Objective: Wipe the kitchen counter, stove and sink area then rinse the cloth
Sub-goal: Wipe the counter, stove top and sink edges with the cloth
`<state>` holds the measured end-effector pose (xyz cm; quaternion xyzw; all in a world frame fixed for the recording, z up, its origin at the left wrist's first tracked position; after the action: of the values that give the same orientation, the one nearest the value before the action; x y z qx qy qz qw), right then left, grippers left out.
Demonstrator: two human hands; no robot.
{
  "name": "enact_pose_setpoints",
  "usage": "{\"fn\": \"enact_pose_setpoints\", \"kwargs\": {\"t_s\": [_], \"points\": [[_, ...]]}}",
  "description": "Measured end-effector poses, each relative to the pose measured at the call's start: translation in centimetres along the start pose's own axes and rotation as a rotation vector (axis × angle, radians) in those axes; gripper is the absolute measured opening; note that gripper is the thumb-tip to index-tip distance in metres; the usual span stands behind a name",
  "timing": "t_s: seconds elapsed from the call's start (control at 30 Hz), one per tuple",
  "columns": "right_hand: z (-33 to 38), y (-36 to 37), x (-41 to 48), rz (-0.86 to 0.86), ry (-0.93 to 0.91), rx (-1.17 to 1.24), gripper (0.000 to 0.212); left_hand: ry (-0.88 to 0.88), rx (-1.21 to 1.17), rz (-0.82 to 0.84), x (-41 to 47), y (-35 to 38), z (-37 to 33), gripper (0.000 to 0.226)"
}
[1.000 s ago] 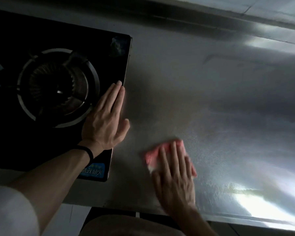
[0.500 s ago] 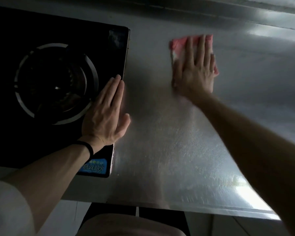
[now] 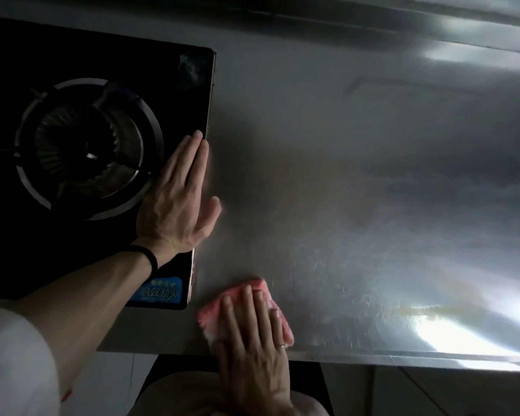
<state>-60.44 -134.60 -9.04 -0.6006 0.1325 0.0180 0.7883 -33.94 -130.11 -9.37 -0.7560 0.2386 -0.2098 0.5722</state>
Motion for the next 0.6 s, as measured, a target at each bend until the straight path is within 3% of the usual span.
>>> {"fn": "enact_pose_setpoints", "kwargs": {"t_s": [0.1, 0.4, 0.53, 0.6], "points": [[-1.5, -0.2, -0.1, -0.003, 0.034, 0.066, 0.073, -0.007, 0.0, 0.002, 0.1, 0.0, 0.0, 0.087], [-20.5, -3.6, -7.5, -0.038, 0.631, 0.072, 0.073, -0.013, -0.007, -0.019, 0.0, -0.2, -0.2, 0.087], [-20.2, -3.8, -6.5, -0.117, 0.759, 0.101, 0.073, -0.013, -0.015, -0.036, 0.0, -0.3, -0.1, 0.086], [-16.3, -3.1, -4.9, -0.116, 0.685, 0.063, 0.072, -0.016, -0.016, -0.04, 0.0, -0.3, -0.1, 0.086]]}}
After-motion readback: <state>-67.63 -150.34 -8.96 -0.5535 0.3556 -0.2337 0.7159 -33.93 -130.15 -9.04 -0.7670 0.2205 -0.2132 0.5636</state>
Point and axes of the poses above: each hand's wrist, its own x-axis towards the middle knuckle, its own y-axis out of the palm, z = x × y, the point moved 6 cm from there along x, towards the middle knuckle, and after that the axes turned 4 degrees about -z, right-handed, at the moved point
